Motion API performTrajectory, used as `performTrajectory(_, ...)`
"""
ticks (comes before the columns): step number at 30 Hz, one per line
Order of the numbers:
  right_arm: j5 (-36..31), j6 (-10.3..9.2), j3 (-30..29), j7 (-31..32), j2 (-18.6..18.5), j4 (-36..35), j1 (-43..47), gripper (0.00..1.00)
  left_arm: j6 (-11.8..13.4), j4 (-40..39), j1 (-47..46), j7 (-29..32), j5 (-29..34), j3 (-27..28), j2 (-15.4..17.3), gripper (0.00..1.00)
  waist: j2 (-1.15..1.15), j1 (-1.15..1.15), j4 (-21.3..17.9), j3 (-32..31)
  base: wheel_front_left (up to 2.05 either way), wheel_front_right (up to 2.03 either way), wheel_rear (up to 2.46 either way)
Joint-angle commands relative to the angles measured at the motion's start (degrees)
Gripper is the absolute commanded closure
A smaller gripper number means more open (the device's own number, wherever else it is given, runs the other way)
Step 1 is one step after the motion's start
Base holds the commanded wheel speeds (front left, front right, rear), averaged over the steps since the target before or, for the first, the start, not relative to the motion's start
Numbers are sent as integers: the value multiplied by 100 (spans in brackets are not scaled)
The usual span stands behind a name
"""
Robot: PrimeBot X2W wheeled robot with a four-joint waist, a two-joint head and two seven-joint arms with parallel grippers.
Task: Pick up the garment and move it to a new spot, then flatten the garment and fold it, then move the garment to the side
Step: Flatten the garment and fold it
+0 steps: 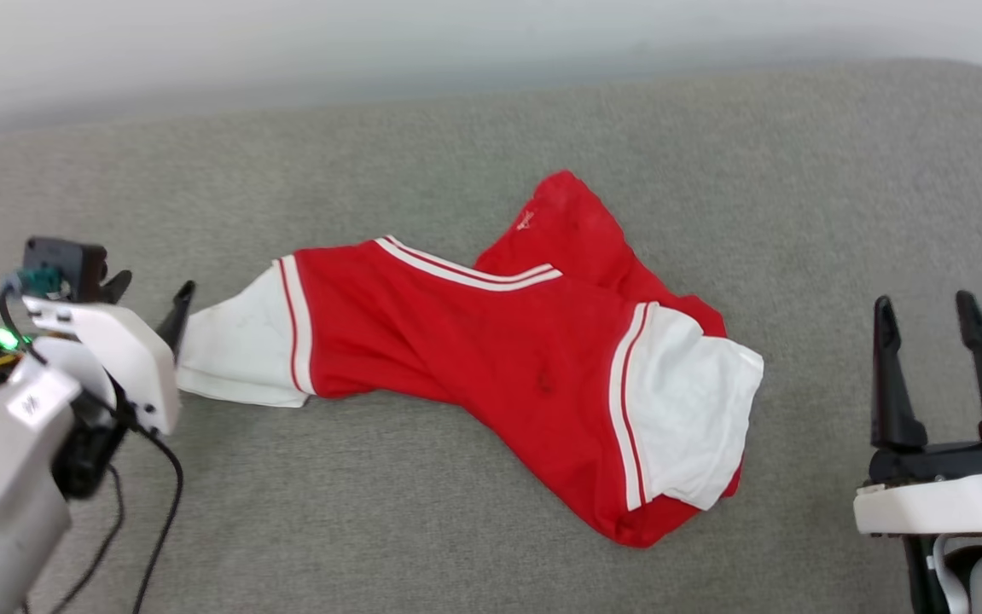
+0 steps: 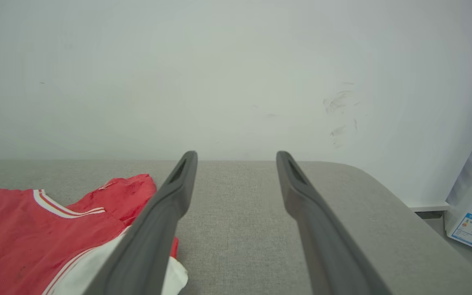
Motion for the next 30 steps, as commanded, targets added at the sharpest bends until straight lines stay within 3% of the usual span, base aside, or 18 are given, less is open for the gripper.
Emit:
performTrajectory(1, -72, -4, -47, -11, 1, -55, -65, 0, 92, -39, 164, -246, 39, 39, -76, 0, 0, 0, 120, -171, 0, 0, 0)
performTrajectory(4, -222, -4, -116, -11, -16, -144, -184, 0, 380, -190, 420, -977, 103, 177, -182, 0, 0, 0, 228, -337, 0, 0, 0)
performTrajectory(8, -249, -4, 12, -11, -377, -124, -418, 0, 842, -543, 804, -1486, 258, 389, -282, 0, 0, 0, 361, -496, 0, 0, 0)
performTrajectory(10, -180, -5, 171, -11, -665, -49, -578, 0, 1072, -812, 1052, -1551, 363, 540, -322, 0, 0, 0, 417, -543, 0, 0, 0)
performTrajectory(11, -75, -4, 419, -10, -1004, 64, -745, 0, 1352, -1170, 1246, -1577, 589, 773, -349, 0, 0, 0, 469, -563, 0, 0, 0)
performTrajectory(12, -75, -4, 419, -10, -1004, 64, -745, 0, 1352, -1170, 1246, -1577, 589, 773, -349, 0, 0, 0, 469, -563, 0, 0, 0)
performTrajectory(18, 600, -5, 1476, 309, -2175, 536, -1451, 0, 2039, -2261, 2157, -1573, 1469, 1528, -585, 0, 0, 0, 619, -549, 0, 0, 0)
performTrajectory(23, 1604, -5, 2614, 1483, -3158, 487, -2023, 0, 2251, -2788, 2762, -1574, 2117, 2028, -869, 0, 0, 0, 740, -450, 0, 0, 0)
performTrajectory(30, 3129, -5, 4078, 3579, -4151, 368, -2631, 0, 2123, -3086, 3197, -1575, 2710, 2426, -1357, 0, 0, 0, 936, -206, 0, 0, 0)
